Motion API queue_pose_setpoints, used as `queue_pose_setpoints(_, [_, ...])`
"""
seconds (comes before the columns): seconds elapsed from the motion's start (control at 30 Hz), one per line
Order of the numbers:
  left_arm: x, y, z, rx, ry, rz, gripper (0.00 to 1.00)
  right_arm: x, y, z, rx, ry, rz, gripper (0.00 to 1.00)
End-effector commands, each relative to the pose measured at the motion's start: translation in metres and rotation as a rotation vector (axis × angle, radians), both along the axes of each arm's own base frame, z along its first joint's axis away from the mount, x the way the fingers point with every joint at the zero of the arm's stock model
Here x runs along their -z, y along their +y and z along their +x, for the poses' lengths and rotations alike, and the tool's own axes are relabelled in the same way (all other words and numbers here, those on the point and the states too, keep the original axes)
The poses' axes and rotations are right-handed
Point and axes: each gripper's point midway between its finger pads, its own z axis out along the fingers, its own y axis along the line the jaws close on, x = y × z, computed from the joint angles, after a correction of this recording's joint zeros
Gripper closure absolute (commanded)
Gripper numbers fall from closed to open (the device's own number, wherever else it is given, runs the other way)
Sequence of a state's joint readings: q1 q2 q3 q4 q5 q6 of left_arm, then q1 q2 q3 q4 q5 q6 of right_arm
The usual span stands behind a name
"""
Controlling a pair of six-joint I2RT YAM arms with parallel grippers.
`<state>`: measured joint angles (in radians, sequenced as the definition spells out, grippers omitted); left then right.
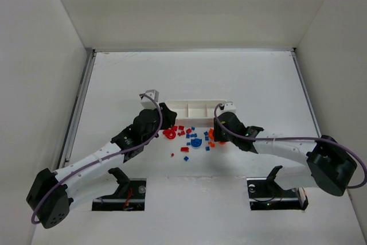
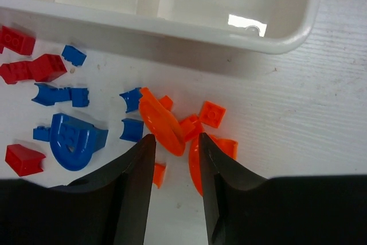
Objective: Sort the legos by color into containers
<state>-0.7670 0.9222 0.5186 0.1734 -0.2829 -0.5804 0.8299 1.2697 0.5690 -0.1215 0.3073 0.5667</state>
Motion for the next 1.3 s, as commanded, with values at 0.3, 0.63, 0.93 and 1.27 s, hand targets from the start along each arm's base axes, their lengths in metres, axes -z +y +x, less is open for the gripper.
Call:
queue_pose_setpoints(0.3, [0.001, -0.01, -0.012, 0.07, -0.031, -0.056, 0.66, -0.012, 0.023, 0.037, 0.011, -0.06, 0.044, 0.84])
queue_pose_setpoints(0.63, [0.009, -0.026, -0.024, 0.133, -0.013, -0.073, 0.68, -0.078, 0.021, 0.037, 0.0, -0.178, 0.145, 0.92])
queue_pose_setpoints(0.93, [0.016, -0.101, -0.05, 0.333, 0.0, -0.066, 0.68, -0.11, -0.007, 0.106, 0.165, -0.279, 0.169, 0.9])
queue_pose_setpoints(1.27, [0.035, -0.16, -0.065, 0.436, 0.003, -0.006, 0.68, -0.09, -0.007, 0.132, 0.211, -0.257, 0.136, 0.81])
